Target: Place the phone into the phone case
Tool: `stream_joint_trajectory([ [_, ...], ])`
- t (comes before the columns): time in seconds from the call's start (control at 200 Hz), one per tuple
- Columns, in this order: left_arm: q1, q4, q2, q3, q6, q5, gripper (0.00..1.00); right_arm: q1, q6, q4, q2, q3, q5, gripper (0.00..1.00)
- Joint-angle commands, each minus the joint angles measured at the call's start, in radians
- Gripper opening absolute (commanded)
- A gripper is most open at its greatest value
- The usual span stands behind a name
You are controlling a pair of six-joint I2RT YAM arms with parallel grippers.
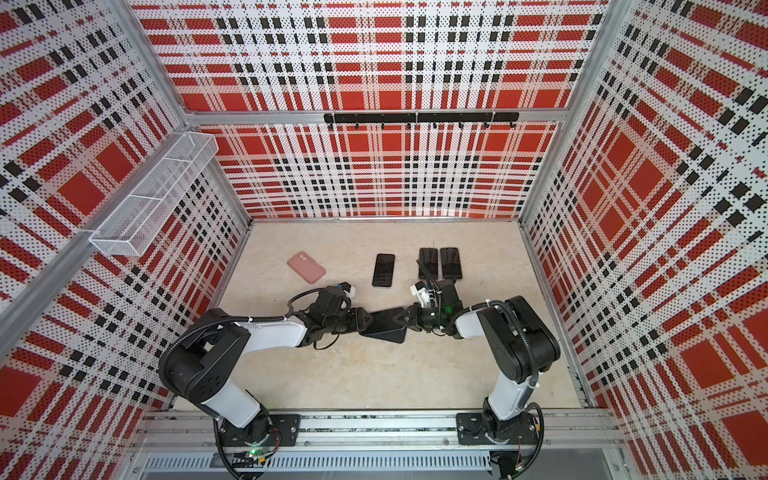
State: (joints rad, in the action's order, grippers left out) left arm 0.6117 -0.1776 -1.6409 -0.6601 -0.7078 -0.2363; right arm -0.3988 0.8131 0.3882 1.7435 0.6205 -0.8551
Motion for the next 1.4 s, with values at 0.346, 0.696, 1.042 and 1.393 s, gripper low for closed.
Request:
stream_joint_trajectory([
  [0.346,0.033,0.018,-0.008,-0.009,0.033,-0.024,0.43,-0.072,-0.052,-0.181,0.063,0.026,0.157,0.02],
  [0.696,0.034,0.076,-0.017,-0.009,0.060,0.024,0.35,-0.072,-0.155,-0.439,-0.026,0.103,0.242,0.31],
  [1.042,0.036,0.087,-0.043,-0.009,0.071,0.038,0.31,-0.072,-0.242,-0.674,-0.103,0.202,0.338,0.44],
  [1.393,0.036,0.087,-0.058,-0.009,0.073,0.036,0.28,-0.073,-0.319,-0.900,-0.166,0.297,0.487,0.46],
])
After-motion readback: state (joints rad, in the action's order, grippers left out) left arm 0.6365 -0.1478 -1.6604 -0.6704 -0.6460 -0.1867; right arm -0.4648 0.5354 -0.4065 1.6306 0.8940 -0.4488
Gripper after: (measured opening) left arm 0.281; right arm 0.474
